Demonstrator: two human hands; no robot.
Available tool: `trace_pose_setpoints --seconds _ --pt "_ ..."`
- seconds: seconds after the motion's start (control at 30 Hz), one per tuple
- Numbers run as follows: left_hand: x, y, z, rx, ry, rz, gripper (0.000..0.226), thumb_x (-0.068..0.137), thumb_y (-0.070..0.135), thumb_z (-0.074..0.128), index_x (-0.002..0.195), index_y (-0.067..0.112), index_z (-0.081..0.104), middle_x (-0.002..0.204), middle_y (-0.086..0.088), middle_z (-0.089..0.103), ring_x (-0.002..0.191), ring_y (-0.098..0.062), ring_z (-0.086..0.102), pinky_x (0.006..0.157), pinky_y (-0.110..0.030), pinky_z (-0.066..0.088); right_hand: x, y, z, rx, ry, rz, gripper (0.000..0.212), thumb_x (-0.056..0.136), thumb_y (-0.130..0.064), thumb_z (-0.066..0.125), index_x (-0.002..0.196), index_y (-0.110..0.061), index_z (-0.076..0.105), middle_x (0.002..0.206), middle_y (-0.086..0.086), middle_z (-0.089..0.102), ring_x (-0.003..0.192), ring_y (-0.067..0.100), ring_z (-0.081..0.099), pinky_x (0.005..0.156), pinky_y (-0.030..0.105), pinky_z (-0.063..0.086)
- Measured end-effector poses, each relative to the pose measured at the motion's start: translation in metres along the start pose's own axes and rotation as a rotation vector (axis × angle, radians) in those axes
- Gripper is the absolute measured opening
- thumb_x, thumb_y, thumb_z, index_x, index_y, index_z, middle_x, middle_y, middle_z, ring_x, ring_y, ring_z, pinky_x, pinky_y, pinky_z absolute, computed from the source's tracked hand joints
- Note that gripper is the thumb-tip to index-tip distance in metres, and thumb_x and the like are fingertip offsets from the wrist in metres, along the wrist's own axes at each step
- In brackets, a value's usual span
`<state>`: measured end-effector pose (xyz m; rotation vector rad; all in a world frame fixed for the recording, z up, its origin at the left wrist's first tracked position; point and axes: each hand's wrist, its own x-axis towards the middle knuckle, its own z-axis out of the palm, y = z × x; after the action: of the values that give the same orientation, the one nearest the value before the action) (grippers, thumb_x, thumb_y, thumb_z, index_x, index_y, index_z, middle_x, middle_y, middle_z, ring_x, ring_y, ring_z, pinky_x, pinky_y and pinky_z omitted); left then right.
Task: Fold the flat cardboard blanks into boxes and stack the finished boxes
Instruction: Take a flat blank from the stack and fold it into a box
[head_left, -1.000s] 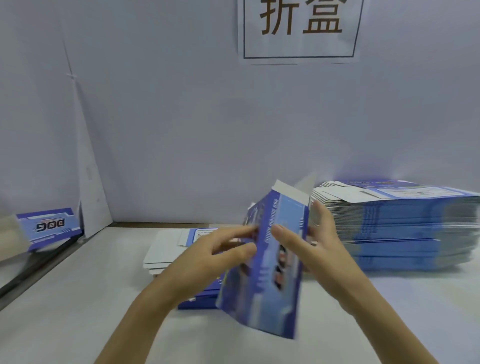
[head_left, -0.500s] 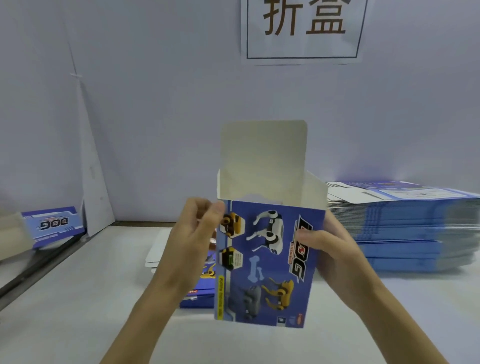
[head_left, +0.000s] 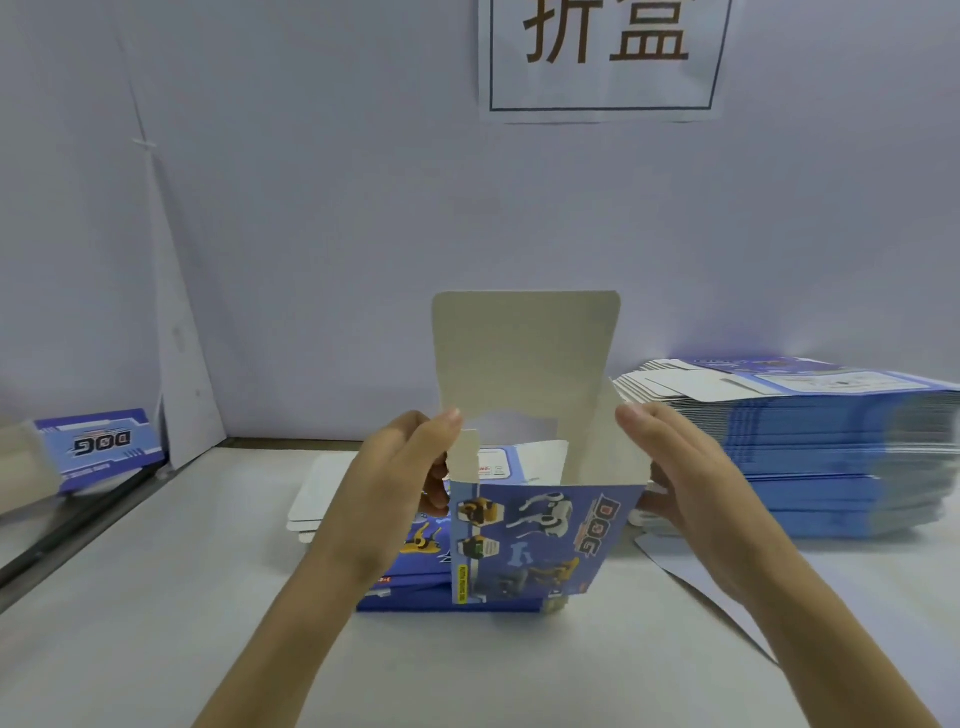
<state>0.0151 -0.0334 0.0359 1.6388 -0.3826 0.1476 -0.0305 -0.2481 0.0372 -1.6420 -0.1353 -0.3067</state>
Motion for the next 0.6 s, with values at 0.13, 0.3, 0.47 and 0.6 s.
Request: trace_pose_setpoints --seconds 0.13,0.3,0.47,0.6 --pt "-0.001 -0.001 0.006 -0.068 -0.023 -0.089 0.079 0.069 0.065 0.069 0.093 -0.008 0.052 0.083 -0.015 0.057 0.078 -0.025 0.055 0.084 -0.046 0.051 0.002 0.006 0.004 0.17 0.102 0.105 0.029 0.084 -0.044 0.059 0.096 -0.02 0.069 0.076 -0.006 0.072 0.063 0.007 0.067 0.066 0.03 0.048" --pt "0.0 -0.007 0.01 -0.17 -0.057 -0.08 0.045 0.073 0.049 0.064 0.068 0.01 0.043 0.075 -0.011 0.05 0.077 -0.025 0.055 0.073 -0.031 0.051 0.006 0.01 0.007 0.378 0.156 0.192 0.03 0.094 -0.038 0.05 0.108 -0.023 0.071 0.099 0.001 0.075 0.077 0.014 0.066 0.07 0.032 0.044" --pt "-0.002 -0.011 0.016 -0.218 -0.019 -0.047 0.046 0.071 0.051 0.056 0.074 0.009 0.04 0.066 -0.006 0.041 0.069 -0.021 0.047 0.065 -0.028 0.045 0.009 0.011 0.002 0.548 0.231 0.282 0.026 0.095 -0.026 0.051 0.104 -0.013 0.071 0.097 0.006 0.072 0.082 0.021 0.06 0.071 0.034 0.043" --pt "-0.005 -0.01 0.017 -0.242 -0.038 -0.039 0.073 0.059 0.063 0.056 0.084 -0.004 0.042 0.074 -0.009 0.042 0.075 -0.024 0.045 0.076 -0.043 0.041 0.01 0.018 0.004 0.49 0.274 0.274 0.02 0.099 -0.013 0.049 0.107 -0.012 0.067 0.086 0.005 0.072 0.076 0.018 0.062 0.075 0.032 0.047"
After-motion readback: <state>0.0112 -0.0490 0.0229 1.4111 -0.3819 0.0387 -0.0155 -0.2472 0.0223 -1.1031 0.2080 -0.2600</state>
